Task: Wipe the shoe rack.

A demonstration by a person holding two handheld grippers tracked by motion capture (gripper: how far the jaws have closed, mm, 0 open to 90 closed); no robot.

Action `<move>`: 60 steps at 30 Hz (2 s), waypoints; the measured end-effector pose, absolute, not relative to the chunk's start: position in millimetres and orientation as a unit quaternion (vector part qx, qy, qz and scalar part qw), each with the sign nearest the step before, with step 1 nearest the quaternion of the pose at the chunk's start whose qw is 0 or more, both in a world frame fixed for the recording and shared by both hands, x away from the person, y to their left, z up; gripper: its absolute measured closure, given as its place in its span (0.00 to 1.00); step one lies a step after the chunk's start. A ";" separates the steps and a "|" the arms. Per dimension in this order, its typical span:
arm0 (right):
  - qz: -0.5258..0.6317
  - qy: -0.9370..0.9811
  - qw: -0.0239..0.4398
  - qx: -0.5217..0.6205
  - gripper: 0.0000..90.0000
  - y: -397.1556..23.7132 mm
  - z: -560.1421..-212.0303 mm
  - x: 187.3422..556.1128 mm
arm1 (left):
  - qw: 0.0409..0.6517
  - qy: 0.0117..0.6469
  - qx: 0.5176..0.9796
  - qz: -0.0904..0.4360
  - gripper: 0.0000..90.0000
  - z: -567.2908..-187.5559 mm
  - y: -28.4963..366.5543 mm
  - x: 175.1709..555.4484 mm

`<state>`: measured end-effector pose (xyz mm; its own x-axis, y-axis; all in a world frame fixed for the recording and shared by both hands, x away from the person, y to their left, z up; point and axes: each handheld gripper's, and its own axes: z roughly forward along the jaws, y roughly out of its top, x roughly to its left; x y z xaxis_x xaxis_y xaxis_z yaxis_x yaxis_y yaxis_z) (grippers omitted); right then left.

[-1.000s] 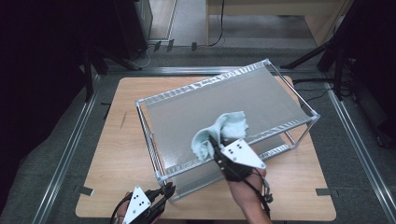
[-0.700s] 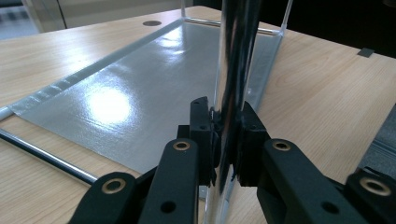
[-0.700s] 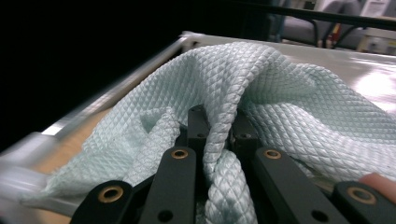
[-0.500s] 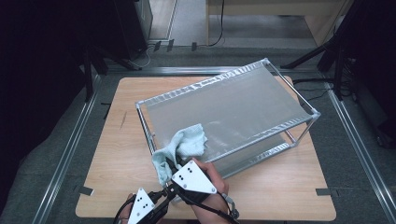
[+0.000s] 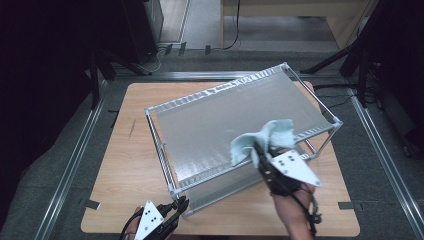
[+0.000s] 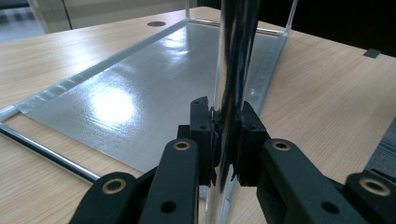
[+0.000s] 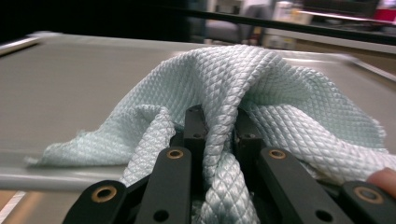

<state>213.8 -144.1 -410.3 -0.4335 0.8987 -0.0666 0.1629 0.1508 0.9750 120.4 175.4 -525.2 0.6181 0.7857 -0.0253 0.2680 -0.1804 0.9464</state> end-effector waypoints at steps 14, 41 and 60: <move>0.446 0.587 0.413 0.535 0.89 -285.1 -454.1 214.1 | 0.526 0.364 0.727 0.249 0.90 -525.0 178.7 122.3; 0.363 0.679 0.326 0.549 0.58 -254.6 -538.2 261.1 | 0.528 0.362 0.728 0.244 0.90 -524.9 180.7 121.3; 0.323 0.714 0.345 0.517 0.24 -264.4 -541.1 287.1 | 0.530 0.359 0.730 0.242 0.90 -525.2 181.7 122.1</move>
